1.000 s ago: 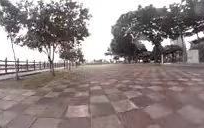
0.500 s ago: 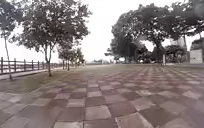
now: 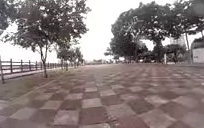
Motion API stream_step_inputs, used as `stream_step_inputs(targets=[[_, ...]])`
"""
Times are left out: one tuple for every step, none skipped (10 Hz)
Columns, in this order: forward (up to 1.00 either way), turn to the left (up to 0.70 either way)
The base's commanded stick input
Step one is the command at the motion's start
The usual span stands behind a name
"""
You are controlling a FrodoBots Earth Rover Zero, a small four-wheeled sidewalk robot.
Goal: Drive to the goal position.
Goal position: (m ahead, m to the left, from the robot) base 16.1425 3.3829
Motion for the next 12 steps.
stream_step_inputs(targets=[[1.00, 0.00], [1.00, 0.00], [1.00, 0.00], [1.00, 0.00], [1.00, 0.00], [1.00, 0.00], [1.00, 0.00], [1.00, 0.00], [1.00, 0.00], [1.00, 0.00], [1.00, 0.00], [1.00, 0.00]])
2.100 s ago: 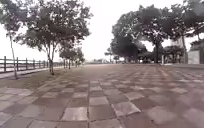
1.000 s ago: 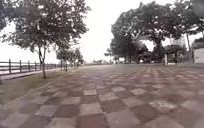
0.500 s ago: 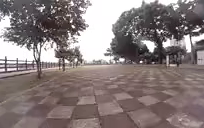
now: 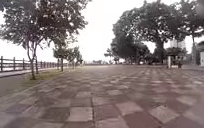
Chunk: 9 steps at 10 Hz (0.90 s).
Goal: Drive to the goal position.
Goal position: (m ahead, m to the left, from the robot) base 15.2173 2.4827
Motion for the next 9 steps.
stream_step_inputs(targets=[[1.00, 0.00], [1.00, 0.00], [1.00, 0.00], [1.00, 0.00], [1.00, 0.00], [1.00, 0.00], [1.00, 0.00], [1.00, 0.00], [1.00, 0.00]])
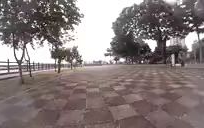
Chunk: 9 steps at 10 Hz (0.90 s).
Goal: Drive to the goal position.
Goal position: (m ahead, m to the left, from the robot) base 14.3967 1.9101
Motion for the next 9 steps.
stream_step_inputs(targets=[[1.00, 0.00], [1.00, 0.00], [1.00, 0.00], [1.00, 0.00], [1.00, 0.00], [1.00, 0.00], [1.00, 0.00], [1.00, 0.00], [1.00, 0.00]])
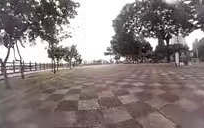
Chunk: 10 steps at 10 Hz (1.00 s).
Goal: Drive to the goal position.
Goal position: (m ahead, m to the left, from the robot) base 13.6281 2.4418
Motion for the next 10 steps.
stream_step_inputs(targets=[[1.00, 0.00], [1.00, 0.00], [1.00, 0.00], [1.00, 0.00], [1.00, 0.07], [1.00, 0.29], [1.00, 0.40], [1.00, 0.40], [1.00, 0.00], [1.00, 0.00]])
